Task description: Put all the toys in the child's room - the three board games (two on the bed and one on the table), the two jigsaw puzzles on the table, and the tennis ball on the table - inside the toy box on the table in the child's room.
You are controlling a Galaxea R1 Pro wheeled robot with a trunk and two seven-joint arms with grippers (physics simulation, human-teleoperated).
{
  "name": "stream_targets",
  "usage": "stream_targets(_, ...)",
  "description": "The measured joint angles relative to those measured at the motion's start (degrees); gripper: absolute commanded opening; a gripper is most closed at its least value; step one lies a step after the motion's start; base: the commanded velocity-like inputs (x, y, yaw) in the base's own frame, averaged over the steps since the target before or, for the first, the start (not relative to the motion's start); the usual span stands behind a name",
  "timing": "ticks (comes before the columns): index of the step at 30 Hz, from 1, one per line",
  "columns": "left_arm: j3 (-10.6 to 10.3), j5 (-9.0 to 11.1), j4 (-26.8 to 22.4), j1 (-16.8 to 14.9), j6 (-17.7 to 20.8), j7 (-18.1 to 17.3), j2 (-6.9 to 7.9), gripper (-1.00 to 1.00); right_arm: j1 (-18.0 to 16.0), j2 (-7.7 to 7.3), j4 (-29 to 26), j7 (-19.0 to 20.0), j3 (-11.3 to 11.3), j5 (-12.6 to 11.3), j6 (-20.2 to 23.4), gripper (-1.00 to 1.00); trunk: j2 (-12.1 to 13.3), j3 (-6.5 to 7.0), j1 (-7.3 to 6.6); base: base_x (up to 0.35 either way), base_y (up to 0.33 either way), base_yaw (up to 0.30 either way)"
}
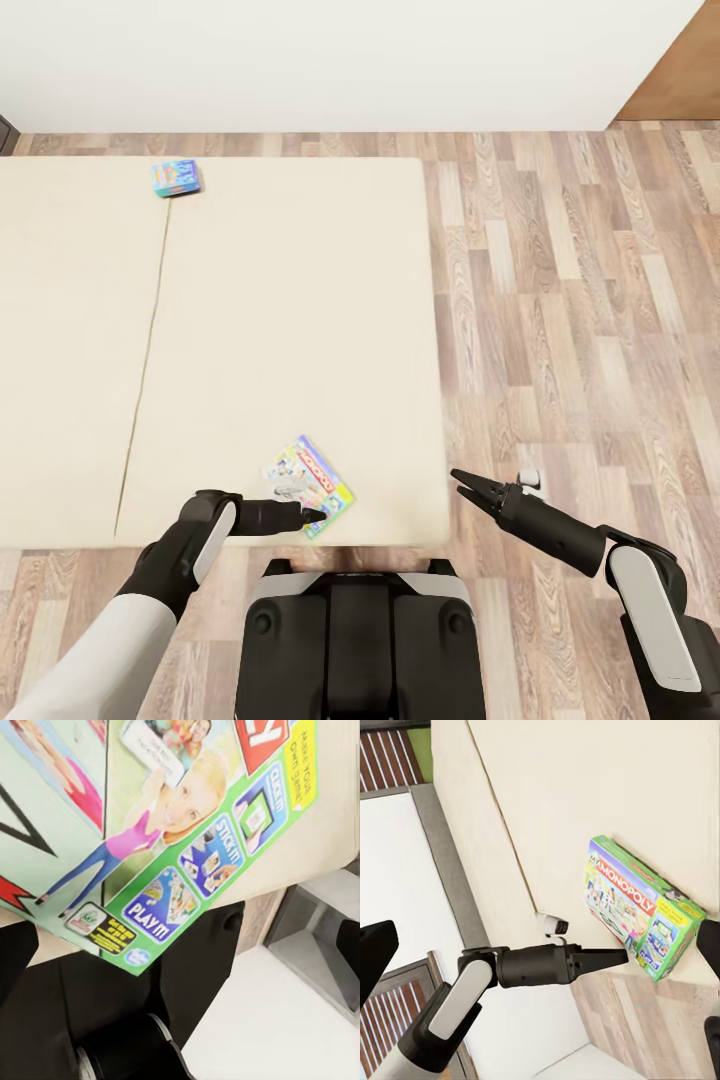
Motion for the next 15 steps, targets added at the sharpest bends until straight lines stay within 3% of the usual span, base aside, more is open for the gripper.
stream_targets(15, -0.02, 0.02, 0.00, 0.00, 0.00, -0.01, -0.03, 1.00, 0.00, 0.00, 0.00, 0.04, 0.00, 0.00, 0.00, 1.00, 0.00, 0.00, 0.00, 0.000, -0.118, 0.000)
